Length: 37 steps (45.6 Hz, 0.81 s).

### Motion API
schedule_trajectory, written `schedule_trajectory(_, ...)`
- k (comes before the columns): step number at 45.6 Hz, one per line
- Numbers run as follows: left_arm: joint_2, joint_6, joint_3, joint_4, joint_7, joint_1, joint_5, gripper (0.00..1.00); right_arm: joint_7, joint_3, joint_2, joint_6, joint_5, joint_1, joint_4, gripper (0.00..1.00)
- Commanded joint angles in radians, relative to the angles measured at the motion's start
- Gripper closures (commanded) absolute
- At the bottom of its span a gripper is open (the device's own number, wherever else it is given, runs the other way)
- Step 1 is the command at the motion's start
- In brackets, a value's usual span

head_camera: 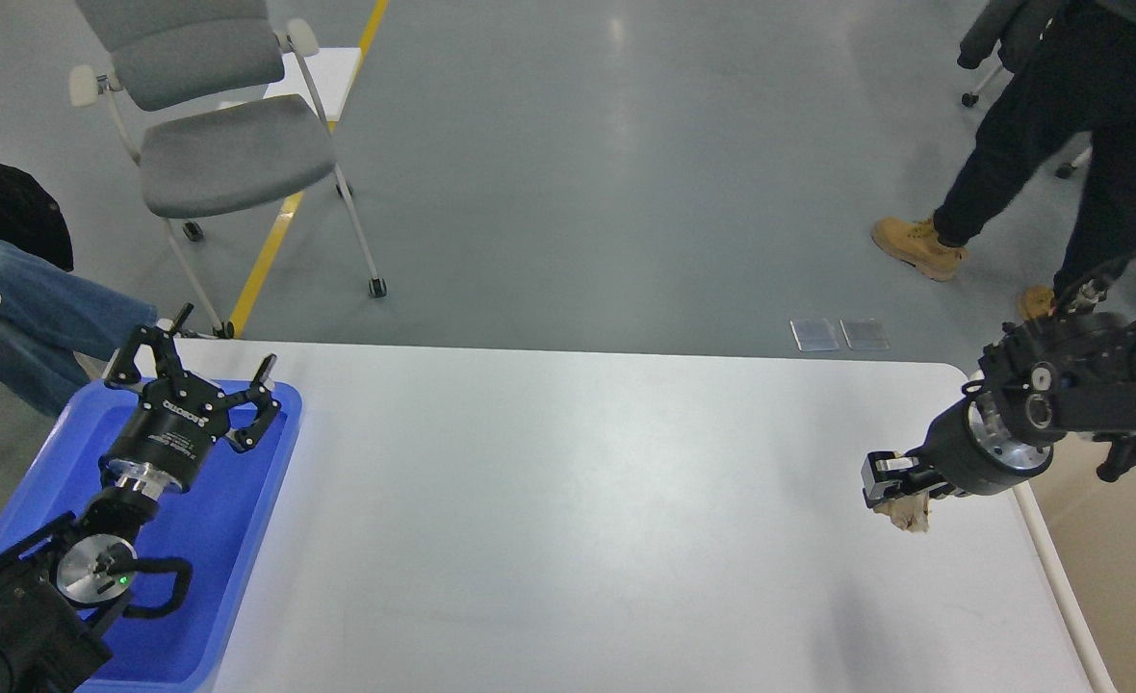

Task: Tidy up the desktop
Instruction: 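Lift the paper ball and carry it over the beige bin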

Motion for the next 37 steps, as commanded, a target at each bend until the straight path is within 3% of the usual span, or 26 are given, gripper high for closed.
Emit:
schedule_trajectory(1, 0.000, 0.000, -0.003, 0.000, 0.000, 0.000, 0.000, 0.01, -0.017, -0.082, -0.090, 0.121, 0.024, 0.322, 0.148, 1.00)
schedule_trajectory(8, 0.000, 0.000, -0.003, 0.000, 0.000, 0.002, 0.000, 0.01, -0.025, -0.099, -0.141, 0.339, 0.053, 0.550, 0.142, 1.00)
schedule_trajectory(16, 0.000, 0.000, -0.006, 0.000, 0.001, 0.002, -0.001, 0.01, -0.065, -0.104, -0.155, 0.480, 0.090, 0.707, 0.139, 1.00)
schedule_trajectory(20, 0.000, 0.000, -0.006, 0.000, 0.000, 0.002, -0.001, 0.01, -0.085, -0.137, -0.155, 0.488, 0.112, 0.756, 0.139, 1.00)
schedule_trajectory(37, 0.000, 0.000, -0.007, 0.000, 0.001, 0.002, -0.001, 0.01, -0.083, -0.168, -0.178, 0.488, 0.139, 0.766, 0.061, 1.00)
